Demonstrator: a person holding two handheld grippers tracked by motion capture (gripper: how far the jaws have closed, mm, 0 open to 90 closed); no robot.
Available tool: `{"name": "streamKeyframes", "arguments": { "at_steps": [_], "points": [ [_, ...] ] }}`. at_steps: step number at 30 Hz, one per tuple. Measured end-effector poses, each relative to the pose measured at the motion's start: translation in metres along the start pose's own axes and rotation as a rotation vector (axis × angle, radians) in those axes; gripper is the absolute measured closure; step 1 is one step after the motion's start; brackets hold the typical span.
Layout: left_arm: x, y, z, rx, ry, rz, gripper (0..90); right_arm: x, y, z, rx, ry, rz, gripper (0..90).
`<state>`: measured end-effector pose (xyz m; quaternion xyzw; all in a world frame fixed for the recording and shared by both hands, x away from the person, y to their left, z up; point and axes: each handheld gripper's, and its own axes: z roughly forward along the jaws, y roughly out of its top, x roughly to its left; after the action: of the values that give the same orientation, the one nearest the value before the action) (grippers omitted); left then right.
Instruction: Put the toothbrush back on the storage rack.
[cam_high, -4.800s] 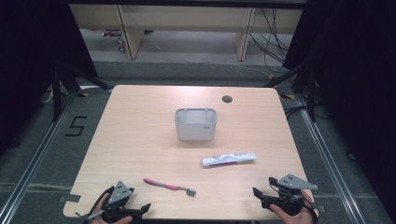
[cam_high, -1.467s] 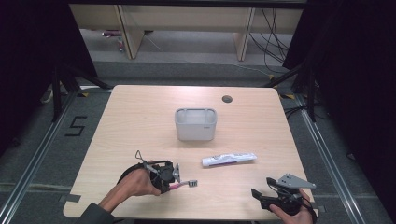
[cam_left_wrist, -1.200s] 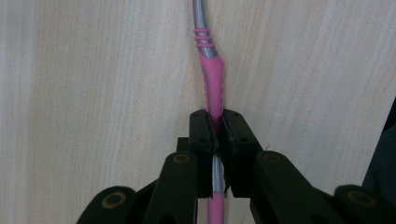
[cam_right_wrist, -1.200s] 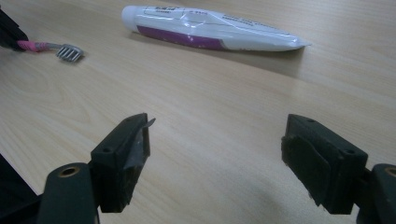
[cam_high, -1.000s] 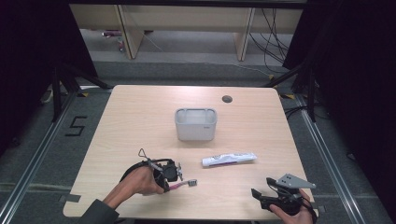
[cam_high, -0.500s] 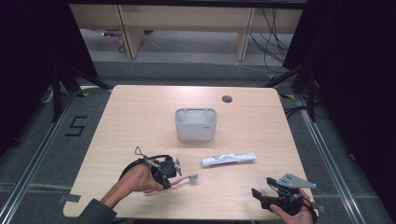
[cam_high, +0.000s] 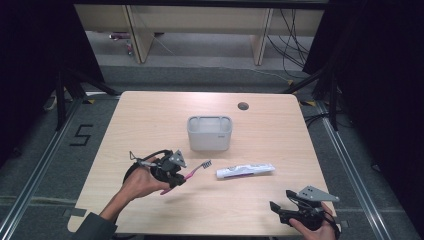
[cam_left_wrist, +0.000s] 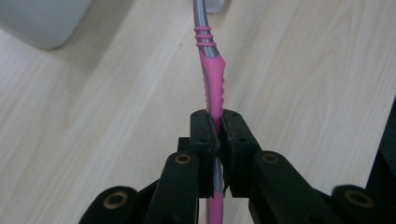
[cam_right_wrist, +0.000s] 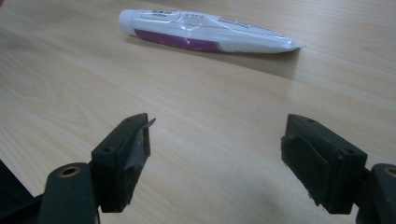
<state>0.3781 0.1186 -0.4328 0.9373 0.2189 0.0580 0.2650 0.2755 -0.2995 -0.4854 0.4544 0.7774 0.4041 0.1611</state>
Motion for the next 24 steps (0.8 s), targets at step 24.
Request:
{"name": "streamKeyframes", "arguments": {
  "at_steps": [24],
  "points": [
    [0.031,0.005,-0.026,-0.417,0.186,-0.215,83.5,-0.001,0.000,0.001,-0.013,0.009,0.002,24.0]
  ]
}}
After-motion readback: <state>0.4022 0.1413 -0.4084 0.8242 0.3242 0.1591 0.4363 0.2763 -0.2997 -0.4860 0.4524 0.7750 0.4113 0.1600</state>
